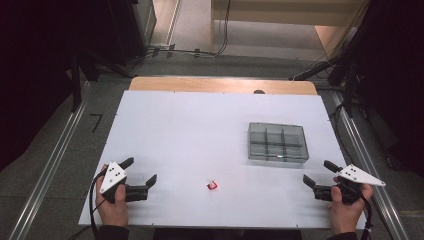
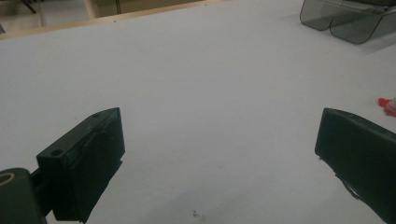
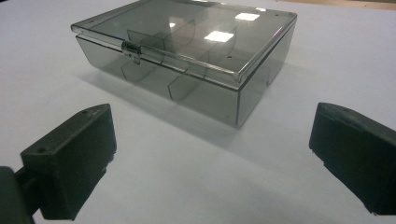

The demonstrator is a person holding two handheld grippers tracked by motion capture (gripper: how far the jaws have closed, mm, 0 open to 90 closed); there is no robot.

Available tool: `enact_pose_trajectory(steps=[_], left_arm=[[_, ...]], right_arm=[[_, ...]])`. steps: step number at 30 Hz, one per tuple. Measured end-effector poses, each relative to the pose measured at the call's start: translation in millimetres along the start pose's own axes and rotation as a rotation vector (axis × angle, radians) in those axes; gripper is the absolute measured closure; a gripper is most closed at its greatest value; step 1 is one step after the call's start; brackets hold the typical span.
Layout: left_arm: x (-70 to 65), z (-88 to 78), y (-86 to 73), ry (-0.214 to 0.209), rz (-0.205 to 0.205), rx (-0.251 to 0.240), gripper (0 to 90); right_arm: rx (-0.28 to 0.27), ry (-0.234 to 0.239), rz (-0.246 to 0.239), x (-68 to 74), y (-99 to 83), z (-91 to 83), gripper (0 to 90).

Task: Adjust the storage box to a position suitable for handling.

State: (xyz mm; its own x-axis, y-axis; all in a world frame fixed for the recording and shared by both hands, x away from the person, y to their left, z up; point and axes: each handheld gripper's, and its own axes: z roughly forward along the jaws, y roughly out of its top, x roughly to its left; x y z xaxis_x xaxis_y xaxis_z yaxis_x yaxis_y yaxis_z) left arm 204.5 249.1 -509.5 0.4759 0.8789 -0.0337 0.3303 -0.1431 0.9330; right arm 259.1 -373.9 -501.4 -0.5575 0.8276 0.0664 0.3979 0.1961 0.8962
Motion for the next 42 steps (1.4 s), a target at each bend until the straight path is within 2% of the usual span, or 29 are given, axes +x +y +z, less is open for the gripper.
enact_pose_trajectory(steps=[4,5,6,9,14,17,21,29,35,38,41,42], left_arm=[[1.4,-1.8,-0.8,-0.004,-0.013,-0.016,1.6],[1.8,-1.6,-0.9,-0.013,-0.017,-0.016,1.6],[3.9,-1.0,-1.2,-0.04,-0.032,-0.014,1.6],[4.5,-2.6,-1.7,-0.041,-0.042,-0.029,1.6],[4.2,-2.5,-1.7,-0.037,-0.042,-0.026,1.6],[3.8,-2.5,-1.4,-0.031,-0.033,-0.023,1.6],[4.6,-3.4,-1.8,-0.034,-0.045,-0.031,1.5],[3.5,-4.4,-2.2,-0.039,-0.035,-0.044,1.5],[3.2,-3.9,-2.3,-0.043,-0.03,-0.037,1.5],[3.0,-3.7,-2.3,-0.045,-0.032,-0.037,1.6],[3.1,-3.6,-2.3,-0.048,-0.033,-0.036,1.6],[3.1,-3.5,-2.3,-0.048,-0.035,-0.037,1.6]], right_arm=[[0.011,-0.014,-0.003,1.8,1.2,-0.3,0.0],[0.019,-0.008,0.007,2.0,2.2,-0.7,0.0],[0.021,0.008,0.016,1.6,3.7,-1.5,0.0],[0.01,0.028,0.035,1.7,8.2,-4.3,0.0],[0.034,0.016,-0.016,9.4,19.2,-2.5,0.0],[0.044,0.015,-0.02,10.9,23.7,-1.7,0.0],[0.067,0.015,-0.02,8.0,32.7,1.5,0.0],[0.099,0.006,0.01,-5.8,50.4,8.4,2.4],[0.133,0.006,-0.001,-14.6,65.9,17.1,3.4],[0.137,0.008,-0.009,-19.4,75.6,20.2,7.2],[0.146,0.005,-0.008,-26.4,85.4,24.0,17.4],[0.162,0.018,0.006,-31.8,91.3,27.4,26.2]])
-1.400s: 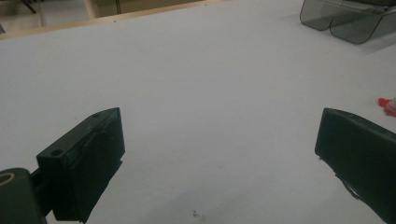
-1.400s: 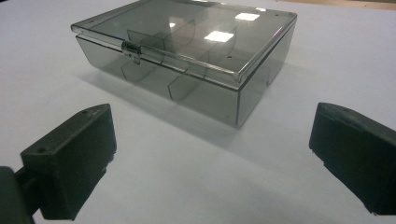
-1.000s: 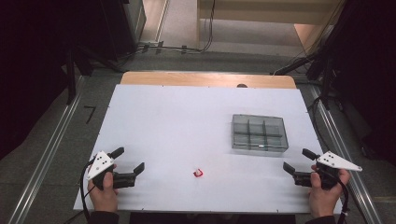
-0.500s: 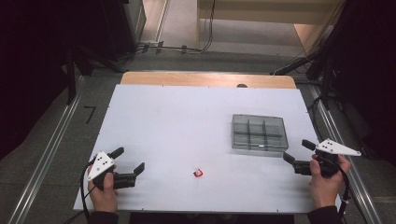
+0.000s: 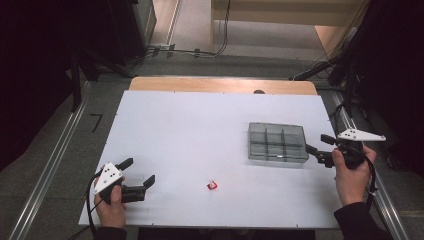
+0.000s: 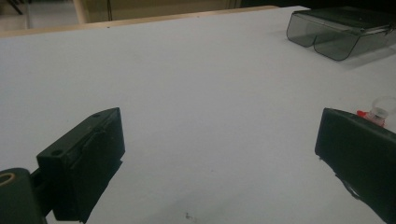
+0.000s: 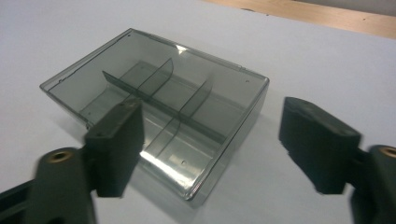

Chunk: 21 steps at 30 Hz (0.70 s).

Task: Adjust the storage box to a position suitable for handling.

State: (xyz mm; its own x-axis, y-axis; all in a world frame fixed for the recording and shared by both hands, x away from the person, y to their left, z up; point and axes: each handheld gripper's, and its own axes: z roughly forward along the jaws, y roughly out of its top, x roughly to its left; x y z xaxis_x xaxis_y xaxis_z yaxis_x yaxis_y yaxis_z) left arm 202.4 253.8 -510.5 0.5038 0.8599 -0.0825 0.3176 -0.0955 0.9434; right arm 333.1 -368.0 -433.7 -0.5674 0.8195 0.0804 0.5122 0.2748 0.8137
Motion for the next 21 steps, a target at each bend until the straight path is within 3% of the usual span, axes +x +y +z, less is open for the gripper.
enact_pose_trajectory(steps=[4,6,11,15,21], left_arm=[[-0.1,0.3,0.0,0.002,-0.001,0.001,1.6],[-0.1,0.5,0.1,0.003,0.0,0.003,1.6],[0.0,0.6,0.1,0.002,-0.001,0.004,1.6],[0.2,0.8,0.2,0.001,-0.001,0.005,1.6],[0.3,0.9,0.2,0.001,0.001,0.007,1.6]], right_arm=[[0.038,-0.045,-0.004,-5.2,8.9,7.1,36.5],[0.072,-0.05,0.01,-10.6,14.3,13.1,49.2],[0.133,-0.064,0.03,-24.0,26.9,26.5,69.6],[0.185,-0.132,0.034,-32.9,35.5,39.1,82.8],[0.264,-0.138,0.054,-43.6,39.3,53.7,88.0]])
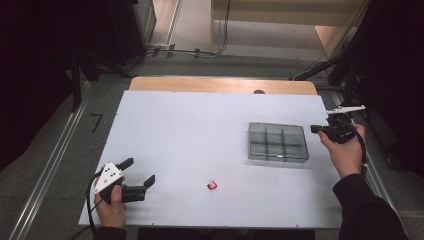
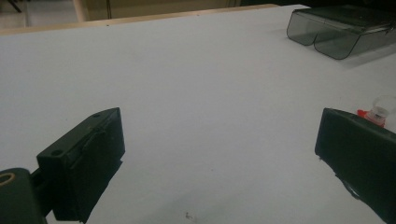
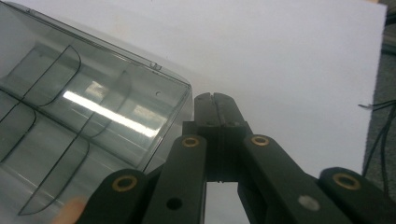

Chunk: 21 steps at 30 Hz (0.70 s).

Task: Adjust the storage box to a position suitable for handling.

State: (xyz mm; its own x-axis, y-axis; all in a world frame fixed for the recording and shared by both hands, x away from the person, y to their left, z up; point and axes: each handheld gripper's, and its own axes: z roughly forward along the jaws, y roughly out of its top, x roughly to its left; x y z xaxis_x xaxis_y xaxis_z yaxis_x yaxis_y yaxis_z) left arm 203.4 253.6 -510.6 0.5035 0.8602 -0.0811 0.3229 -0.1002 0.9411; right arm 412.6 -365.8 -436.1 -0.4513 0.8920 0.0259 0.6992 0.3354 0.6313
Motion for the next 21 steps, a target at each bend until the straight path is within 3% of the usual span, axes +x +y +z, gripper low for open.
enact_pose_trajectory(steps=[3,5,8,10,11,16,21], left_arm=[[-0.1,0.4,0.1,0.003,0.002,0.002,1.6],[-0.2,0.3,0.0,0.002,0.002,0.001,1.6],[-0.2,0.1,0.1,0.001,0.003,0.003,1.6],[-0.3,0.4,0.1,0.0,0.004,0.003,1.6],[-0.2,0.3,0.1,0.0,0.006,0.005,1.6],[-0.2,0.5,0.1,-0.004,0.007,0.004,1.6],[-0.3,0.8,0.2,0.0,0.008,0.005,1.6]], right_arm=[[0.03,0.01,0.002,-1.4,1.6,5.3,88.1],[0.076,0.009,0.032,-4.3,2.6,14.6,88.1],[0.127,0.039,0.042,-8.3,0.8,26.5,88.1],[0.146,0.09,0.057,-11.7,-0.5,33.3,88.1],[0.161,0.083,0.063,-12.8,-0.5,35.1,88.1],[0.178,0.106,0.112,-17.5,-1.9,39.9,88.2],[0.198,0.137,0.107,-19.6,-4.2,42.9,88.1]])
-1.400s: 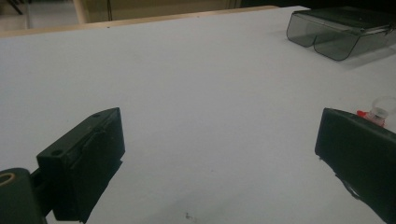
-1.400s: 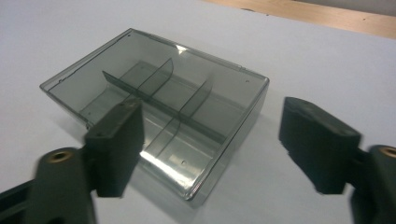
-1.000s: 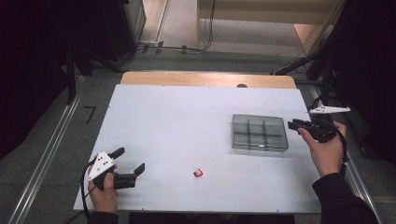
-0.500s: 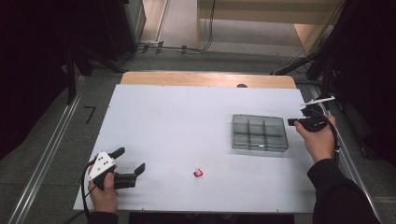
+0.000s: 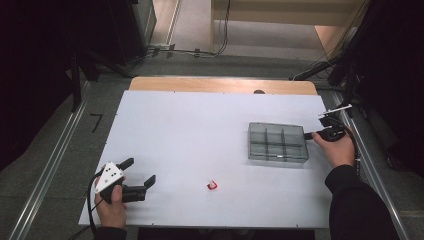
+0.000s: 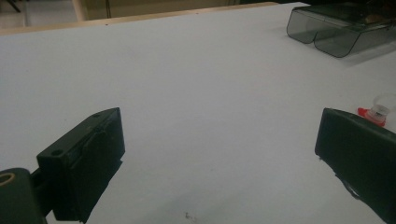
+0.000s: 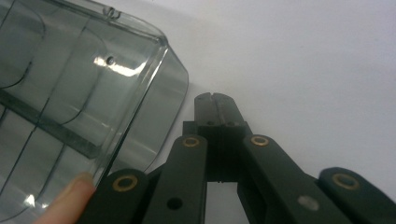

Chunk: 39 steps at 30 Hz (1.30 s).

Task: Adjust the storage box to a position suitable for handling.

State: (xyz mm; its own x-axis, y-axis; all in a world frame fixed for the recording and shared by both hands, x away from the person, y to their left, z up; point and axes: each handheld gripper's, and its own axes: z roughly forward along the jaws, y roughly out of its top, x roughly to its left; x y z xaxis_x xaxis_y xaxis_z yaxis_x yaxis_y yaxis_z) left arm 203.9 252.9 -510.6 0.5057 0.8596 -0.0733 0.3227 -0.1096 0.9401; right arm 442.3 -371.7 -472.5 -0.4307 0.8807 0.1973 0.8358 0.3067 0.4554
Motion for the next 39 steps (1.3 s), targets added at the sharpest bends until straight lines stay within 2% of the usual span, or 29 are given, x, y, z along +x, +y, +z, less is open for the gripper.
enact_pose_trajectory(steps=[4,6,7,8,11,15,21,25,29,34,37,39], left_arm=[[-0.1,0.3,0.0,0.001,-0.001,0.0,1.6],[-0.1,0.3,0.1,0.001,0.0,0.0,1.6],[-0.1,0.3,0.1,0.0,0.0,0.0,1.6],[-0.1,0.3,0.0,0.0,-0.001,0.0,1.6],[-0.2,0.3,0.0,-0.001,-0.001,-0.001,1.6],[-0.1,0.5,0.2,-0.001,0.001,0.002,1.6],[-0.4,0.7,0.2,0.003,0.002,0.004,1.6],[-0.7,0.9,0.3,0.004,0.005,0.005,1.6],[-0.5,0.6,0.2,0.003,0.005,0.005,1.6],[-0.7,0.9,0.3,0.004,0.004,0.005,1.6],[-0.6,0.7,0.2,0.001,0.006,0.006,1.6],[-0.5,0.7,0.2,0.001,0.007,0.007,1.6]], right_arm=[[-0.014,0.043,0.055,-0.5,2.4,0.2,88.1],[-0.01,0.051,0.062,1.2,4.0,1.2,88.1],[0.019,0.022,0.036,6.9,7.9,3.9,88.2],[0.024,0.003,0.03,9.1,9.0,4.4,88.2],[0.023,0.005,0.037,10.3,9.4,5.0,88.2],[0.025,0.011,0.019,12.5,9.2,5.5,88.2],[0.016,0.049,0.016,17.9,10.3,10.2,88.1],[-0.002,0.092,-0.016,27.6,12.9,15.8,88.1],[-0.005,0.11,-0.044,33.0,13.8,19.1,88.2],[-0.001,0.138,-0.053,38.0,13.9,22.4,88.1],[0.009,0.14,-0.098,46.9,12.9,25.1,88.1],[0.001,0.158,-0.108,51.7,10.4,25.8,88.1]])
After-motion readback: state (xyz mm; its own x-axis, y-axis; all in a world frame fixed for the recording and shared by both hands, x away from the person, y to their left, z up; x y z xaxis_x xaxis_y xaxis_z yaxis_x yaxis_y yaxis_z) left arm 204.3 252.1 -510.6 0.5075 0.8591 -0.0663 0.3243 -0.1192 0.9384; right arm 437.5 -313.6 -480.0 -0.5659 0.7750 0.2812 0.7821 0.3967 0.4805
